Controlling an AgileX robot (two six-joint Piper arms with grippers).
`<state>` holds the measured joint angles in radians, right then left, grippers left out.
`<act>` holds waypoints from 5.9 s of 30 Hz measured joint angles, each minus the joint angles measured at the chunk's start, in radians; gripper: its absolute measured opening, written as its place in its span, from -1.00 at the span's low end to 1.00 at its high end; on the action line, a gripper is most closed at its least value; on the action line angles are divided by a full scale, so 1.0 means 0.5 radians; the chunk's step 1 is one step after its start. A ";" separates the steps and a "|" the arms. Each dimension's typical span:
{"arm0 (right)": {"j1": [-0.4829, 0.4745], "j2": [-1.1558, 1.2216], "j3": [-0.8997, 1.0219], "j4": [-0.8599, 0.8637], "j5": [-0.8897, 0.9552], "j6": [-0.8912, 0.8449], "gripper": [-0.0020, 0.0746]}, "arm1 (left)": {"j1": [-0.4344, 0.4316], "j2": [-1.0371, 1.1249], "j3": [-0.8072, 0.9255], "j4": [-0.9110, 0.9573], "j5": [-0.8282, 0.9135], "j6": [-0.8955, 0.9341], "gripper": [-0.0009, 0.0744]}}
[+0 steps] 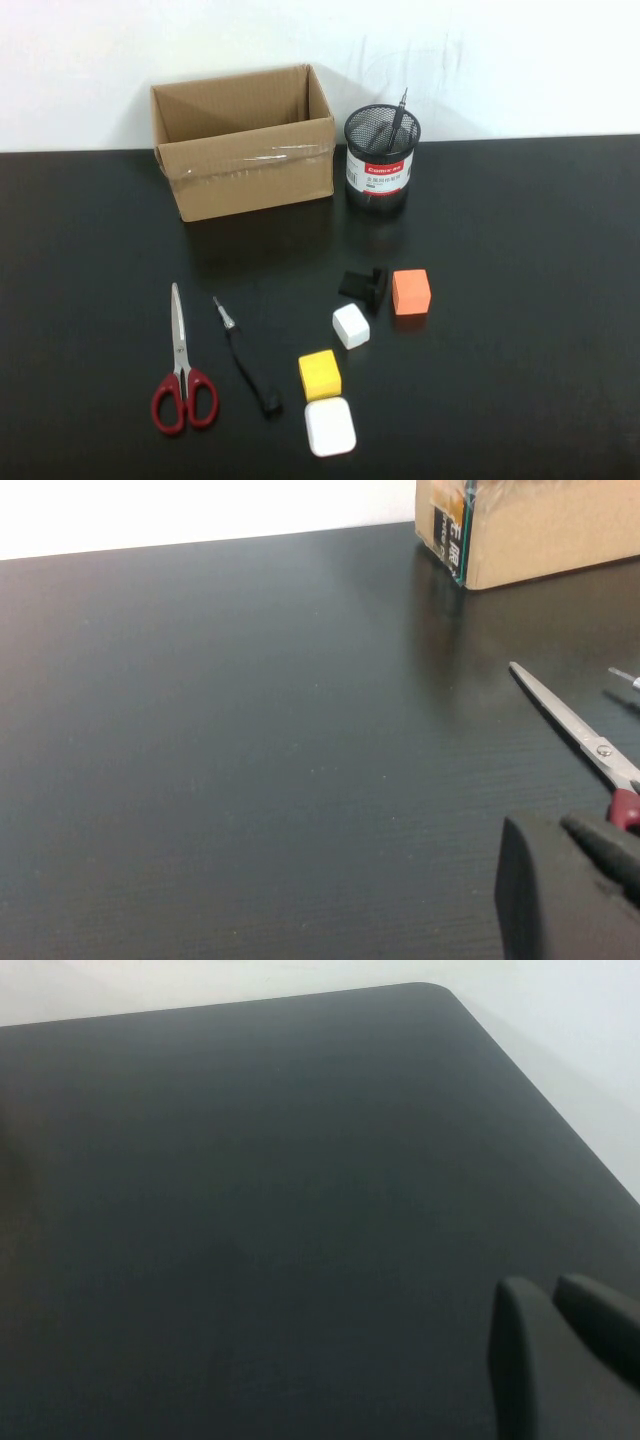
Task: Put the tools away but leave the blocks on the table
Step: Pick up the black Screwdriver from the table, then place the picked object into the round holder
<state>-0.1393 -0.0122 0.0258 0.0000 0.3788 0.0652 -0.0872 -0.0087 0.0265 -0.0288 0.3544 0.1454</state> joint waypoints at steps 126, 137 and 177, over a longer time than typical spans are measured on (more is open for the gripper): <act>0.000 0.000 0.000 0.000 0.003 0.001 -0.97 | -0.725 3.563 -2.051 -0.651 0.275 -1.136 -0.08; 0.000 0.000 0.000 0.000 0.003 0.001 -0.97 | -0.725 3.695 -2.082 -0.697 0.177 -0.970 -0.59; 0.000 0.000 0.000 0.000 0.003 0.001 -0.97 | -0.984 4.284 -3.085 0.218 -2.067 -0.428 -0.56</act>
<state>-0.1393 -0.0122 0.0258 0.0000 0.3806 0.0657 -0.5790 2.1332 -1.5159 0.0801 -0.6790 -0.0686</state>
